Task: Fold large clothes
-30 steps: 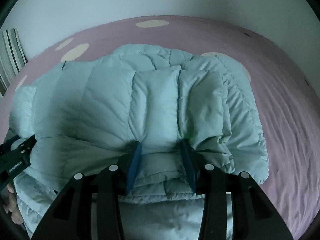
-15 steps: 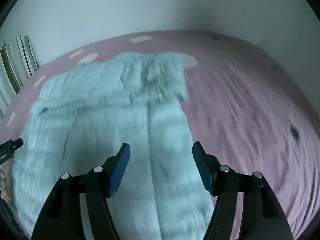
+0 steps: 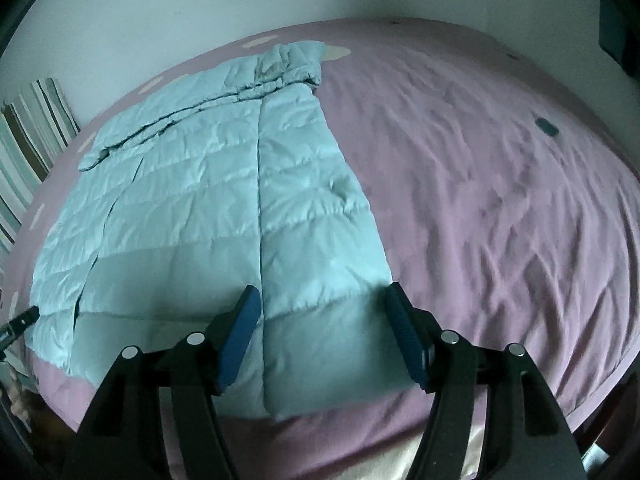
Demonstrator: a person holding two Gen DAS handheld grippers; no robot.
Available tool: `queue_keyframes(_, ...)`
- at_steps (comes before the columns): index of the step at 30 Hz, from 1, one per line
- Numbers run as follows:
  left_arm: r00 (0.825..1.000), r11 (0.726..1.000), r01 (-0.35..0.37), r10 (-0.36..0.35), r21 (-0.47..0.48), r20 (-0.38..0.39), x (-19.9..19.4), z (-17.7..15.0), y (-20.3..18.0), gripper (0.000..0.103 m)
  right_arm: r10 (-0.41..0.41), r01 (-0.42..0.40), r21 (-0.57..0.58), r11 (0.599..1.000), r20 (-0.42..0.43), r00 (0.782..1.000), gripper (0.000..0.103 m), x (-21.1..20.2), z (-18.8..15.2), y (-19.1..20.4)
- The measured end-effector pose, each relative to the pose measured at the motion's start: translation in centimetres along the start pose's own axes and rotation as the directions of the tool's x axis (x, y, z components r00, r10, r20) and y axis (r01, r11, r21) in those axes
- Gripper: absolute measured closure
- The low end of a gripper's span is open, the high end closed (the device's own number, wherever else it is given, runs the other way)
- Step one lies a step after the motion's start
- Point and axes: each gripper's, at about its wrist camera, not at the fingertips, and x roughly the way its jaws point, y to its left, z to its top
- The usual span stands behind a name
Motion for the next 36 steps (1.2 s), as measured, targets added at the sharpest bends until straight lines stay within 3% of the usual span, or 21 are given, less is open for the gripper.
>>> queue_keyframes(4,0.999,0.999,-0.033,0.033,0.033,0.016,0.0,-0.9,-0.5,0.019,-0.004,0.004,-0.006,1.000,0.008,1.000,0.041,-0.1,-0.9,0.4)
queue_keyframes(10,1.000,1.000,-0.002,0.001,0.021,0.013,-0.4,-1.0,-0.8,0.042,0.013,-0.013,-0.014,1.000,0.009,1.000,0.063,-0.7,-1.6,0.6)
queue_keyframes(13,0.999,0.999,0.031,-0.031,0.013,0.020,-0.7,-1.1,-1.0,0.059,0.028,-0.028,-0.018,0.999,0.010,1.000,0.074,-1.0,-1.9,0.8)
queue_keyframes(15,0.998,0.998,0.057,-0.058,0.023,0.027,-0.9,-1.3,-1.3,0.077,0.043,-0.043,-0.023,0.999,0.012,0.999,0.080,-1.1,-2.1,1.1)
queue_keyframes(18,0.996,0.996,0.083,-0.083,0.017,0.035,-1.1,-1.3,-1.5,0.088,0.072,-0.072,-0.009,0.997,0.020,0.997,0.088,-1.5,-2.2,1.0)
queue_keyframes(23,0.992,0.995,0.095,-0.095,-0.001,0.087,-3.0,-0.5,-1.4,0.095,0.122,-0.123,0.016,0.992,0.063,0.991,0.092,-2.8,-1.9,0.5)
queue_keyframes(28,0.972,0.990,0.138,-0.133,-0.015,0.196,-6.4,2.2,-1.4,0.097,0.164,-0.169,0.021,0.985,0.142,0.976,0.094,-5.2,-0.3,0.5)
queue_keyframes(36,0.953,0.986,0.165,-0.161,0.007,0.258,-6.8,8.7,-2.7,0.098,0.246,-0.259,0.029,0.965,0.222,0.943,0.095,-6.4,6.0,1.7)
